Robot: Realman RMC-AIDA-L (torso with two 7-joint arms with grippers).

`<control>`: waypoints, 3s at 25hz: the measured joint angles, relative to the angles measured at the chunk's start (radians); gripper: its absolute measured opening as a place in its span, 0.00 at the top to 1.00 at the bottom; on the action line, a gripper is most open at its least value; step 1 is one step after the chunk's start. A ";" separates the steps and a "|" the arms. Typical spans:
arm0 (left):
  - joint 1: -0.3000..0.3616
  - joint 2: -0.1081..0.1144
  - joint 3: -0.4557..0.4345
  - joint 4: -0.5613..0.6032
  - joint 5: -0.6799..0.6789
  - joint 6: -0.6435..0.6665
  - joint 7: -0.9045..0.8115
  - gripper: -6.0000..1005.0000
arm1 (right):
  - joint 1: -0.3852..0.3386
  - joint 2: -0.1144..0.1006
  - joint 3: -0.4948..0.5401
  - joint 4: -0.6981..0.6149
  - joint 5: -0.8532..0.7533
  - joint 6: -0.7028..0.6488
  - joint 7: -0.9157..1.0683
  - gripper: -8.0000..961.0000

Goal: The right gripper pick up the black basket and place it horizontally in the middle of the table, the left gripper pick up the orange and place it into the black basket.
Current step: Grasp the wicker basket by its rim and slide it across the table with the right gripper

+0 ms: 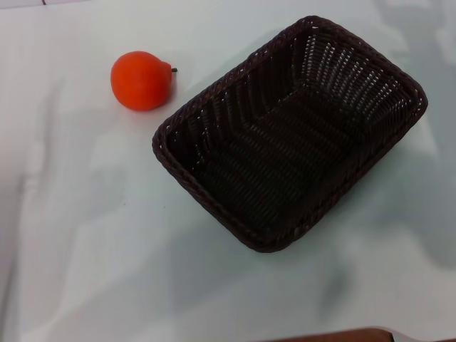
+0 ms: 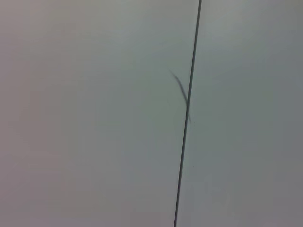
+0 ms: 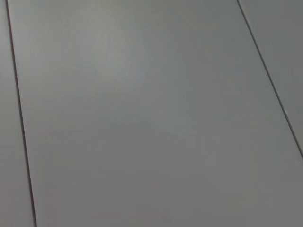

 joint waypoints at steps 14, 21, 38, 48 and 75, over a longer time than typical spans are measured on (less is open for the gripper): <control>-0.001 0.000 0.000 0.002 -0.005 0.000 0.000 0.10 | -0.006 -0.004 -0.036 -0.039 -0.015 -0.030 0.059 0.02; -0.002 0.000 -0.008 0.001 -0.008 0.006 0.000 0.10 | -0.024 -0.005 -0.292 -0.435 -0.274 -0.104 0.634 0.02; 0.009 0.000 -0.011 0.001 -0.008 0.009 0.000 0.11 | 0.113 -0.006 -0.725 -1.114 -1.155 0.068 1.815 0.06; 0.001 0.000 -0.011 0.001 -0.008 0.009 0.000 0.11 | 0.170 -0.006 -0.815 -1.021 -1.276 0.006 1.903 0.09; -0.012 0.006 0.000 -0.038 -0.004 -0.011 0.001 0.11 | 0.133 -0.003 -0.868 -1.022 -1.246 0.044 2.064 0.79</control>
